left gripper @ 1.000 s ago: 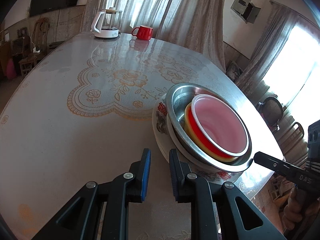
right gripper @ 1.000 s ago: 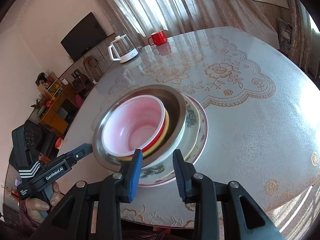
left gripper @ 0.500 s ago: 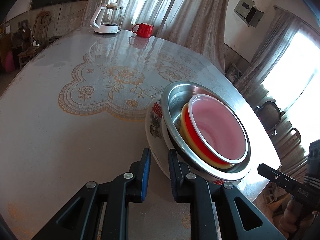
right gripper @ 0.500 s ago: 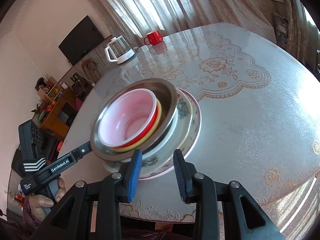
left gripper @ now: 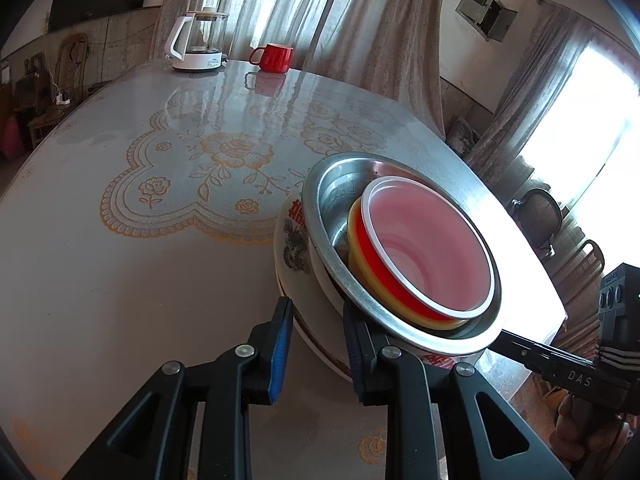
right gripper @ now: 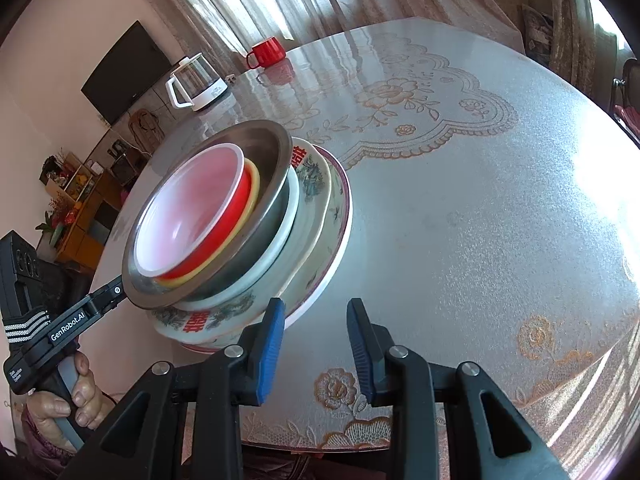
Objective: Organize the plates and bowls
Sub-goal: 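Withdraw the right gripper from the stacked dishes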
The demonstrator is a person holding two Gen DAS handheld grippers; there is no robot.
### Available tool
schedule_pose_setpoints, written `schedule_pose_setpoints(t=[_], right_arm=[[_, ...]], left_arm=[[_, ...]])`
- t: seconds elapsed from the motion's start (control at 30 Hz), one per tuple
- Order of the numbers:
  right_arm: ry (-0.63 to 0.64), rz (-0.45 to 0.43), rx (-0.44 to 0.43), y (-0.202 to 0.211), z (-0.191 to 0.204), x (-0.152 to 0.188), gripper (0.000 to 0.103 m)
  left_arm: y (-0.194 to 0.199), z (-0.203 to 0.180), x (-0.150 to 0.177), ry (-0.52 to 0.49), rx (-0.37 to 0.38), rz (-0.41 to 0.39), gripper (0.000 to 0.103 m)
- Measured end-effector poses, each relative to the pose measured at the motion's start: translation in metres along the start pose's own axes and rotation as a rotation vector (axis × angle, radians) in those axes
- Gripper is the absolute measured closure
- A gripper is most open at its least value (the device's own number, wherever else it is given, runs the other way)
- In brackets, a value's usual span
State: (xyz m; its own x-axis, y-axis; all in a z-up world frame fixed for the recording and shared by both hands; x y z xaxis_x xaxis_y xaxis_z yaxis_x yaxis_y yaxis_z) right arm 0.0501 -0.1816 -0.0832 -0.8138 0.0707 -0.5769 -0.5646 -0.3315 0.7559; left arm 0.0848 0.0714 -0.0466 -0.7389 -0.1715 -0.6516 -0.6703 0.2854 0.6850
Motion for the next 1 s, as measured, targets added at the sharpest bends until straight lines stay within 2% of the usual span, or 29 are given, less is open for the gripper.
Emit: schedule_pose_setpoints(t=[0.37,0.87,1.0], right_arm=[[0.004,-0.005,0.036,0.002,0.005,0.004,0.071],[0.097,-0.066,0.22,0.01,0.031,0.023,0.07],[0.154,-0.114,0.273,0.021,0.043,0.027,0.069]], left_arm=[[0.001,-0.006,0.011,0.004,0.011,0.018,0.078],[0.026,0.003,0.03,-0.044,-0.118,-0.062,0.068],[0.031,0.003,0.031,-0.055,-0.136,-0.088,0.066]])
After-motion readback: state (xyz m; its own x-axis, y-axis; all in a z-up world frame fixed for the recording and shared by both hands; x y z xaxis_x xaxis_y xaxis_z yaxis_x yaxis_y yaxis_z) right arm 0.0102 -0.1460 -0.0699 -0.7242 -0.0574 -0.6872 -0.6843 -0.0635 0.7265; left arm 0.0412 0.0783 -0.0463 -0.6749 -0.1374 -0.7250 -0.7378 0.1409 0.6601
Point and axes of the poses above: each gripper's, at about its wrist camera, not at the fingertips, and y roughly against the way its jaws point, z to its left, x to its underside, the point moved 4 cm from there along -y, roughly the way its jaws point, and after that the axes turned 3 degrees about -z, right-handed, at the moved point
